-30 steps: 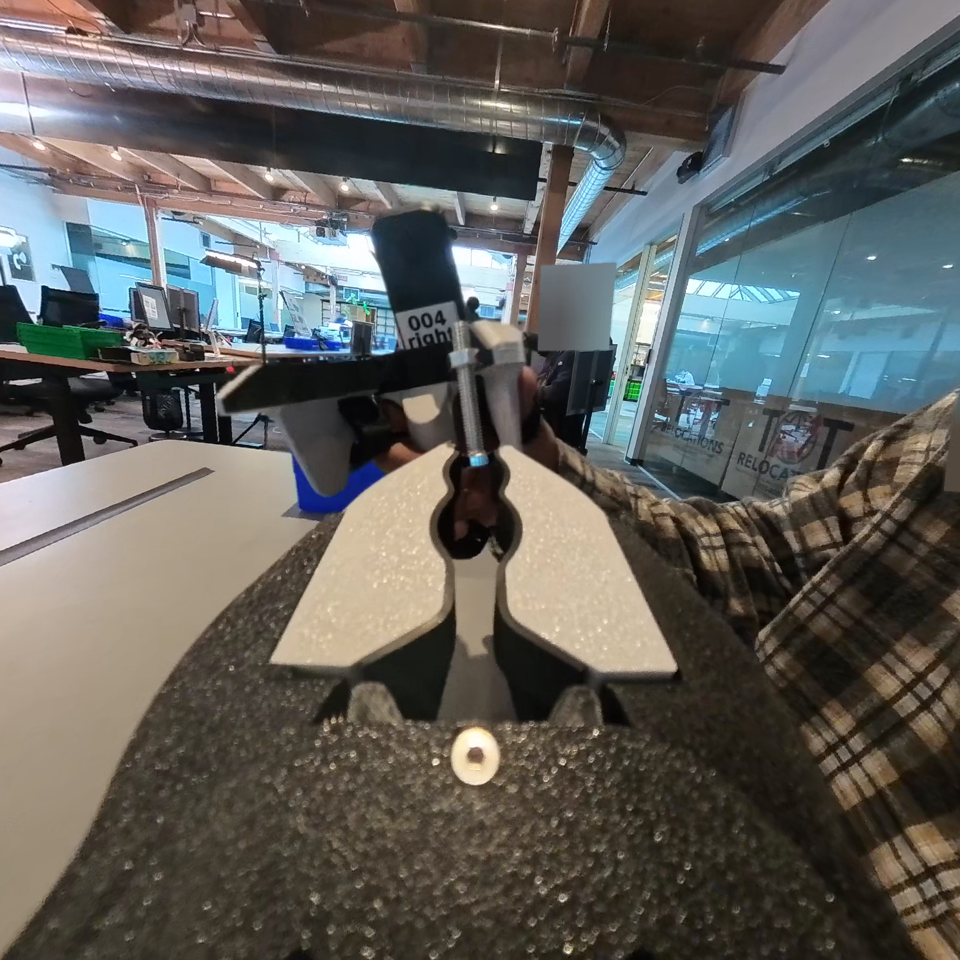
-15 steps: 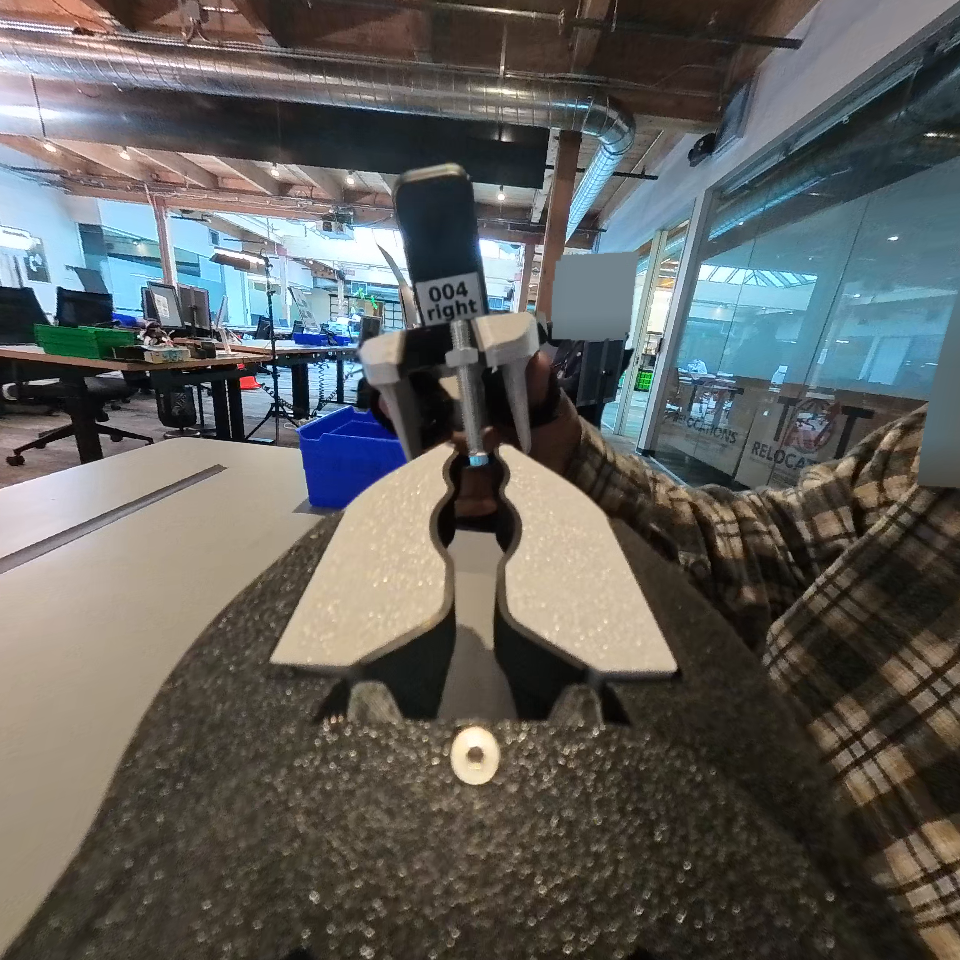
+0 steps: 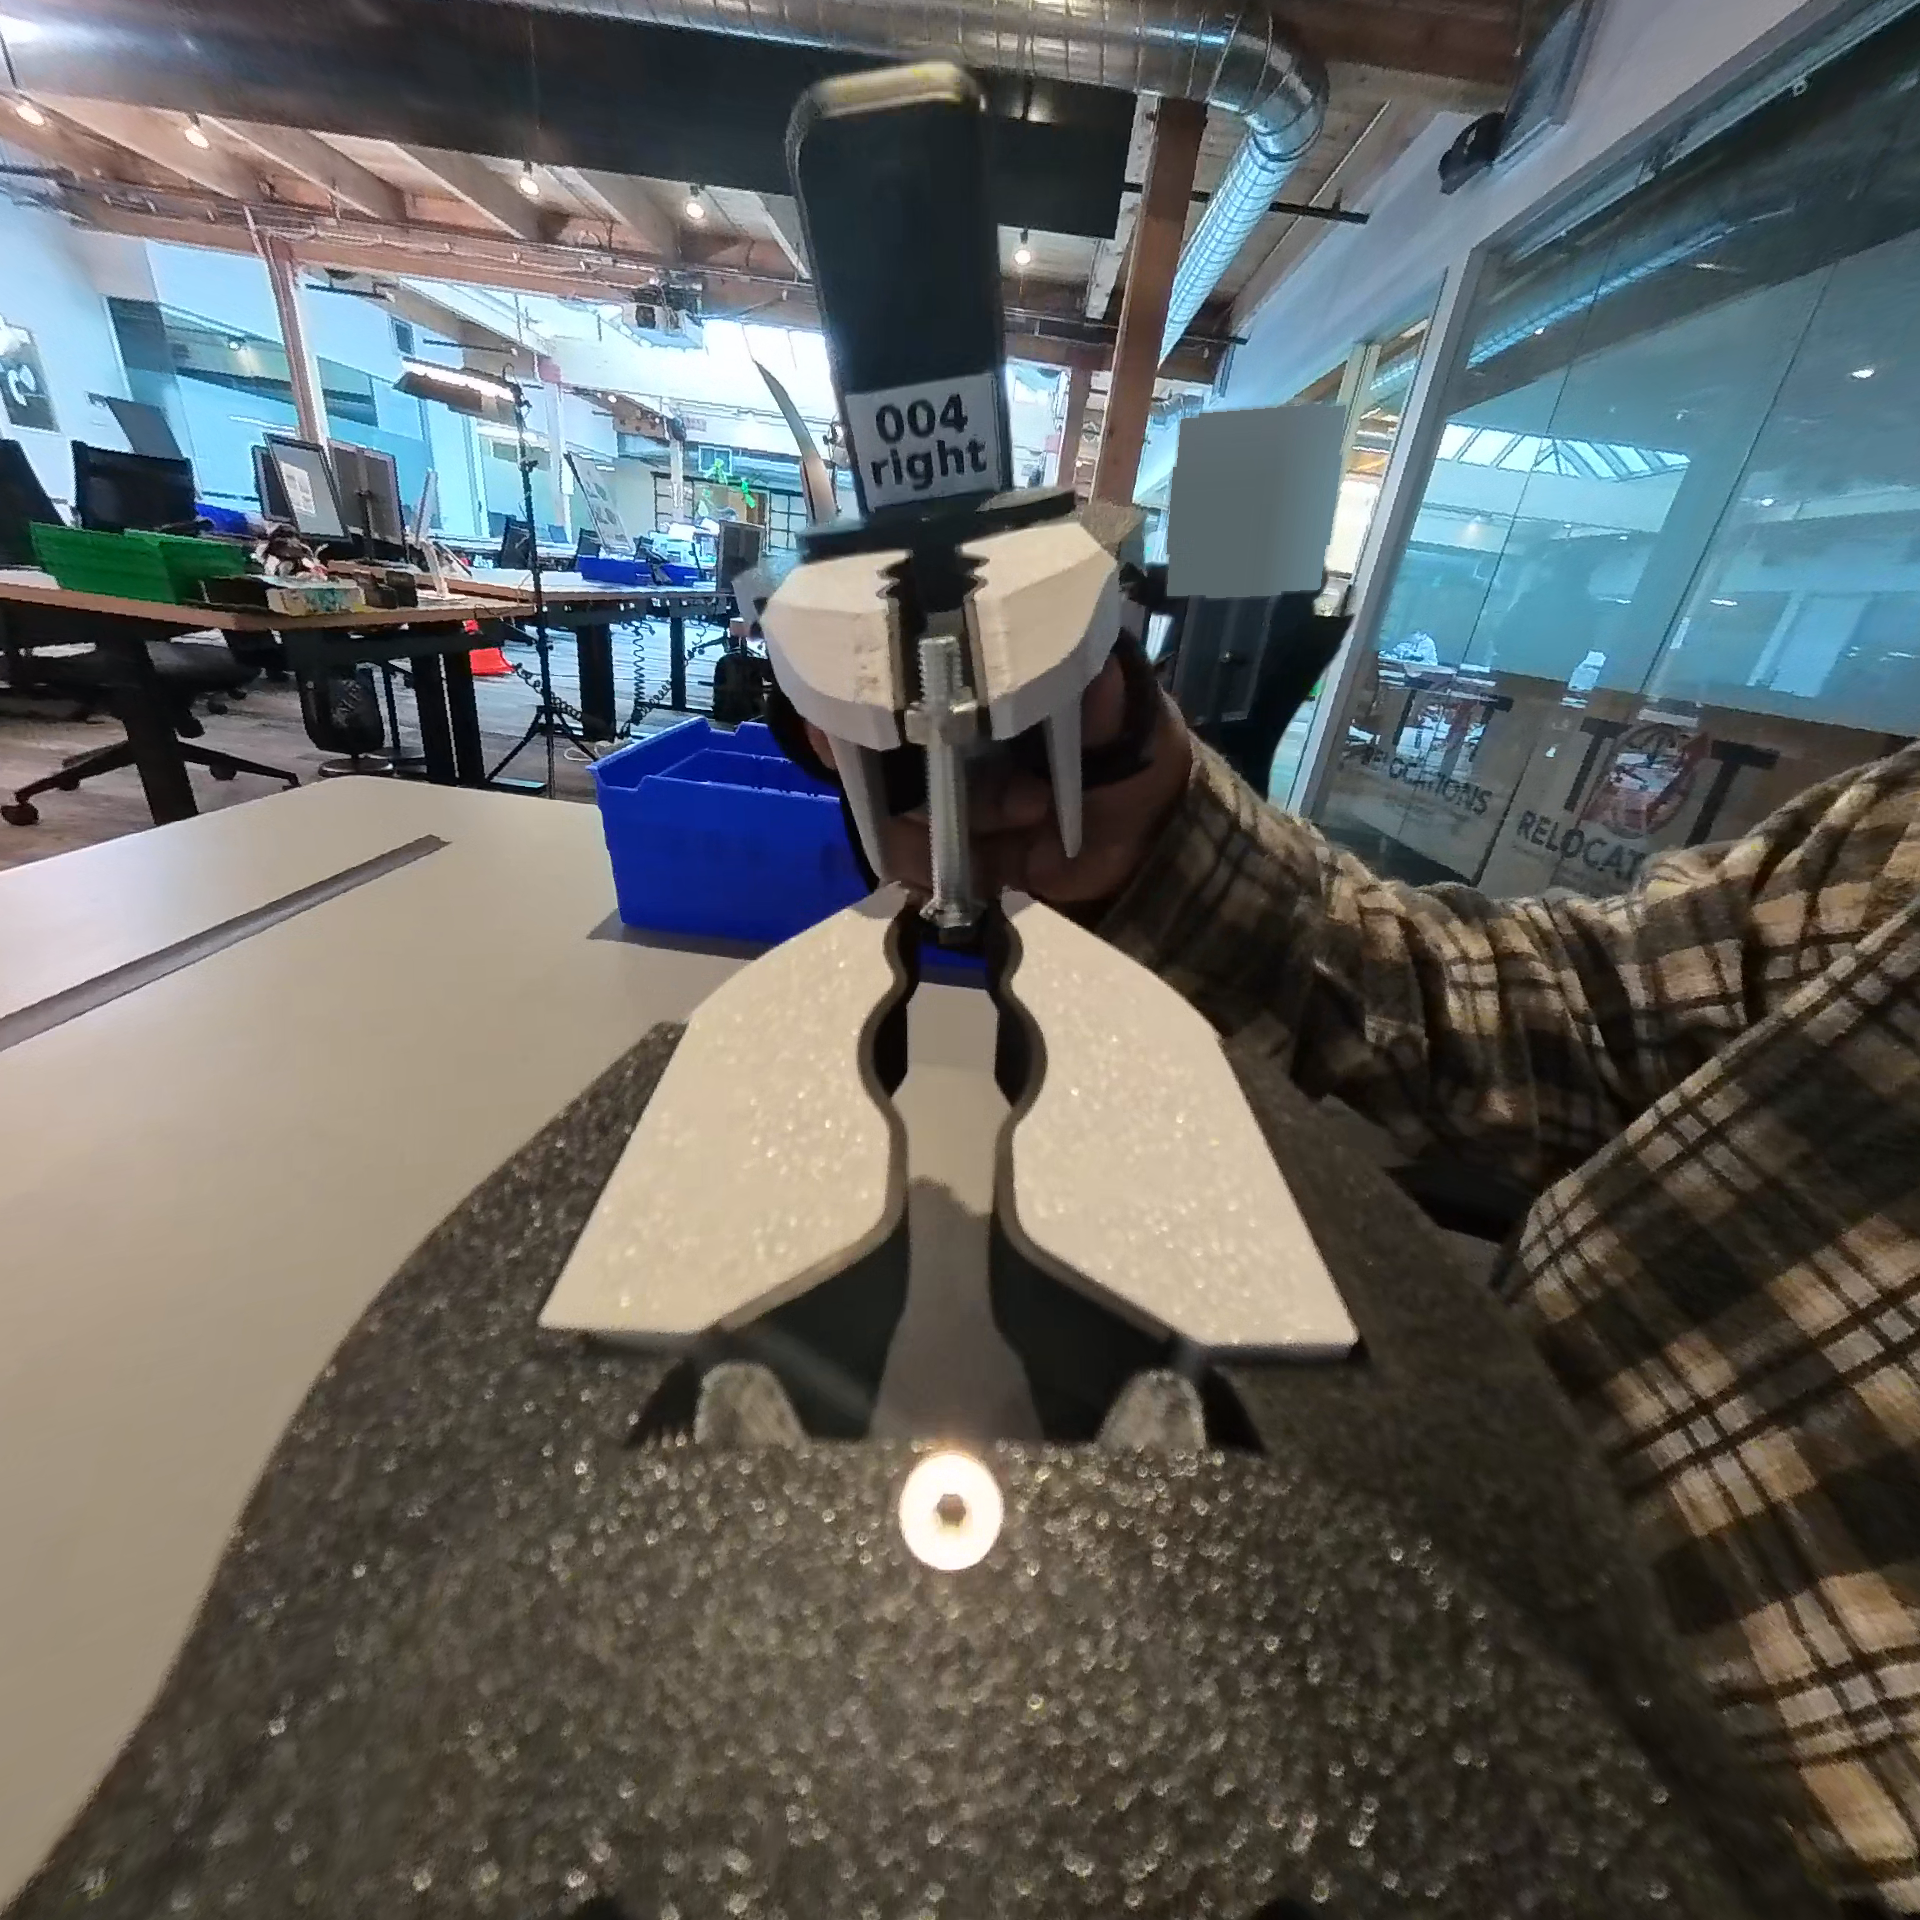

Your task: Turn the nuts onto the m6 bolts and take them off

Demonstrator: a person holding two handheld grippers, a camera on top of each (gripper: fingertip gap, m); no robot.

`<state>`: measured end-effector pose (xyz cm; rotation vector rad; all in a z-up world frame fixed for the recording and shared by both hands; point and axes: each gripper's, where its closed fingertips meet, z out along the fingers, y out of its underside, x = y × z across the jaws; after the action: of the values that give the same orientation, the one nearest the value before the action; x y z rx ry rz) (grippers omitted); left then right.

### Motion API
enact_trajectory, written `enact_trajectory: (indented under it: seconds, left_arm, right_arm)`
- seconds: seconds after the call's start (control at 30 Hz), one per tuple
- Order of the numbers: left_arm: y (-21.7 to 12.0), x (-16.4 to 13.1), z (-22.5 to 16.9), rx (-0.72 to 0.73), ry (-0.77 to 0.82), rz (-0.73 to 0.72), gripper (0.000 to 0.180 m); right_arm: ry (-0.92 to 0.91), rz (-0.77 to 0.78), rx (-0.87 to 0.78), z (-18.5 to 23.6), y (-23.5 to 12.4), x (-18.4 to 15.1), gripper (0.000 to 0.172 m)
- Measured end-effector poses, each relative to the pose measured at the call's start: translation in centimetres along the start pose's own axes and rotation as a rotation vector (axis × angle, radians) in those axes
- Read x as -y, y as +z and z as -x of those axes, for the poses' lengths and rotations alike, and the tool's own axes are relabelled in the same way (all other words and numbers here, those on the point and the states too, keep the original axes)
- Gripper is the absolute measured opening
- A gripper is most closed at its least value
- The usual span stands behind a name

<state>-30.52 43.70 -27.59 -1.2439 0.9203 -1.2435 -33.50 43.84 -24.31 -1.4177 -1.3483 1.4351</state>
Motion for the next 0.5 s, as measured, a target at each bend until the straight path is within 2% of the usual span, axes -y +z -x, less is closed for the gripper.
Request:
enact_trajectory:
  seconds: [0.43,0.5]
  left_arm:
    - [-0.3,0.2,0.7,0.019,-0.023,-0.009,0.029]
    - [-0.3,0.2,0.6,0.016,-0.020,-0.009,0.027]
  right_arm:
    - [0.019,-0.016,0.001,-0.5,0.0,-0.8,0.009]
    - [0.019,-0.010,-0.004,-0.6,0.0,-1.0,0.010]
